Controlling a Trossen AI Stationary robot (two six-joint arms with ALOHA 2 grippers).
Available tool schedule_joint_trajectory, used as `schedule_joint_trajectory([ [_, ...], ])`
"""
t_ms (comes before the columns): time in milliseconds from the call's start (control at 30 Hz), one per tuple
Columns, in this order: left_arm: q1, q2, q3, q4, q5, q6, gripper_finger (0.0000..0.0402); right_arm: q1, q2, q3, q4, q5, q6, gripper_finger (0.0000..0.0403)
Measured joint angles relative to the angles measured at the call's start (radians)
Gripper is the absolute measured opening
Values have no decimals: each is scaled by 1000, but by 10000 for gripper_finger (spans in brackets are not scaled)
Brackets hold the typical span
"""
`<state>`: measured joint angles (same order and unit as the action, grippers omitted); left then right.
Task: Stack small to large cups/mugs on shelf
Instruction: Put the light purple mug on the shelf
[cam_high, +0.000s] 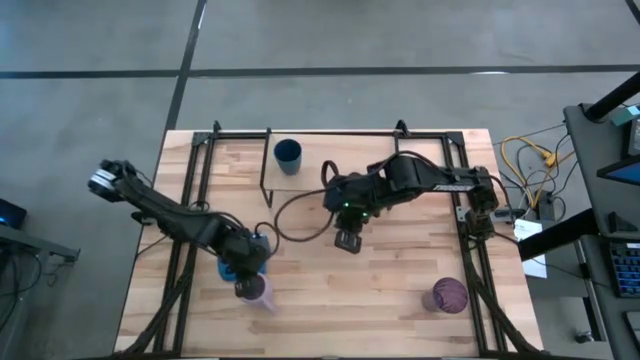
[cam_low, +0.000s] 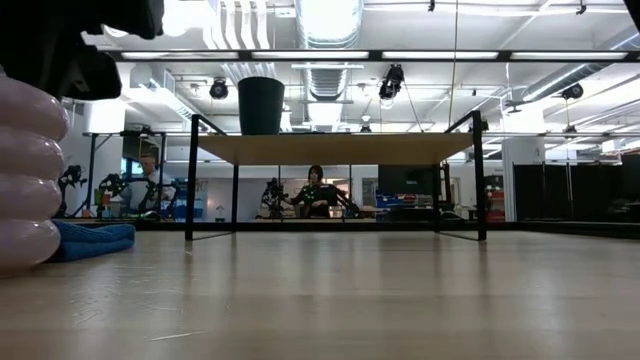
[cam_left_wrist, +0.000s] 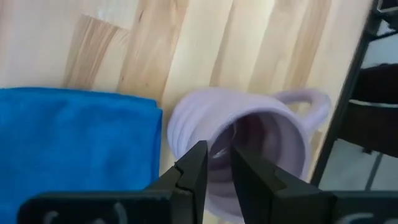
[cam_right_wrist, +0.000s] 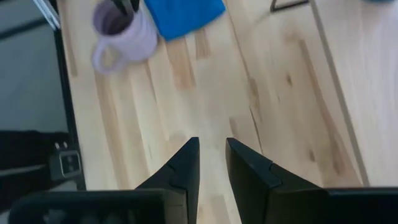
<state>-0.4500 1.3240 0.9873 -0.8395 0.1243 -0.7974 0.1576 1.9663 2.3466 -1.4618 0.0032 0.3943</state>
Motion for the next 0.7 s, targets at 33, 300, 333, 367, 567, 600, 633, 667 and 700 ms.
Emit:
schedule_joint_trajectory([
  [33, 0, 9, 3, 4, -2, -5, 59, 5, 0, 0, -13, 0, 0, 73],
  [300, 0, 66, 38, -3, -31, -13, 59, 41, 0, 0, -31, 0, -12, 73],
  [333, 0, 70, 42, -2, -35, -21, 59, 43, 0, 0, -30, 0, -13, 73],
  [367, 0, 73, 46, -13, -41, -33, 59, 44, 0, 0, -31, 0, -13, 73],
  [567, -3, 77, 58, -84, -76, -35, 59, 47, 0, 0, -31, 0, -13, 73],
  [600, -3, 76, 58, -93, -78, -35, 59, 47, 0, 0, -31, 0, -13, 73],
  [633, -3, 76, 54, -96, -78, -35, 59, 47, 0, 0, -31, 0, -13, 73],
  [667, -3, 76, 50, -100, -78, -35, 59, 47, 0, 0, -31, 0, -13, 73],
  [700, -4, 77, 49, -104, -79, -35, 59, 47, 0, 0, -30, 0, -13, 73],
])
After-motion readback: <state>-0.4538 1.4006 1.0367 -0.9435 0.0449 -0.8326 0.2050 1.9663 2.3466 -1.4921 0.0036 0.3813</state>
